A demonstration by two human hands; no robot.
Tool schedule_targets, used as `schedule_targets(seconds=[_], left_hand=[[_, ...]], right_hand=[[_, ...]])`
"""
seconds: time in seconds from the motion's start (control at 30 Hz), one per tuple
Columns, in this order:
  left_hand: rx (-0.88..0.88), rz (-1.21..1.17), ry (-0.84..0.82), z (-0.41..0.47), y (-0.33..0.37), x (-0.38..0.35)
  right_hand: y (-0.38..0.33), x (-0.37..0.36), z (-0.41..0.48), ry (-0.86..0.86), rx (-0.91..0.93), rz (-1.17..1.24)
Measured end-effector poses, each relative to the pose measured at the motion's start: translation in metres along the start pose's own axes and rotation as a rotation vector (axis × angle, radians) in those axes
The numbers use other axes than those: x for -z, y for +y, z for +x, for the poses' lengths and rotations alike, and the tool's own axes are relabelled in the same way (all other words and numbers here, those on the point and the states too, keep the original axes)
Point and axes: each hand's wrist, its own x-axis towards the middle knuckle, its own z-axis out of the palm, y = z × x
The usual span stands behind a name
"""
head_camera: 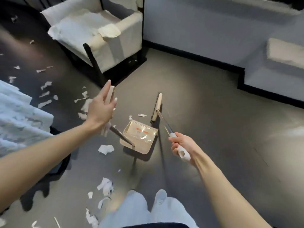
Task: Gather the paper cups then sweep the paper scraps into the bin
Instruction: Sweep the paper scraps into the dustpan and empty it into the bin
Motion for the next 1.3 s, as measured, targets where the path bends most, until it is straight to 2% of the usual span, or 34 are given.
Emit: schedule_targets(seconds=[0.2, 0.37, 0.5, 0.67, 0.83, 1.03, 1.2, 1.3], left_hand=[[0.141, 0.024, 0.170, -0.061, -0.072, 0.042], [0.217, -0.004, 0.238, -0.074, -0.107, 0.060], [0.267, -0.003, 0.288, -0.051, -0.113, 0.070], [0.339, 0.086, 0.259, 0.004, -0.107, 0.056], [0.343, 0.179, 0.216, 0.048, -0.101, 0.043], [0.381, 0.204, 0.207, 0.057, -0.102, 0.048], [0.392, 0.174, 0.207, 0.055, -0.110, 0.058], [0.393, 0.162, 0.200, 0.055, -0.114, 0.065]], right_hand=[[0.026, -0.034, 0.019, -0.057, -0.045, -0.187], [0.018, -0.053, 0.050, -0.087, -0.033, -0.350], [-0.019, -0.063, 0.093, -0.057, -0.028, -0.505], [-0.053, -0.081, 0.166, -0.071, -0.096, -0.702], [-0.052, -0.104, 0.208, -0.147, -0.219, -0.613], [-0.035, -0.115, 0.188, -0.140, -0.442, -0.385], [-0.033, -0.122, 0.160, -0.149, -0.321, -0.512], [-0.050, -0.133, 0.152, -0.158, -0.284, -0.470]])
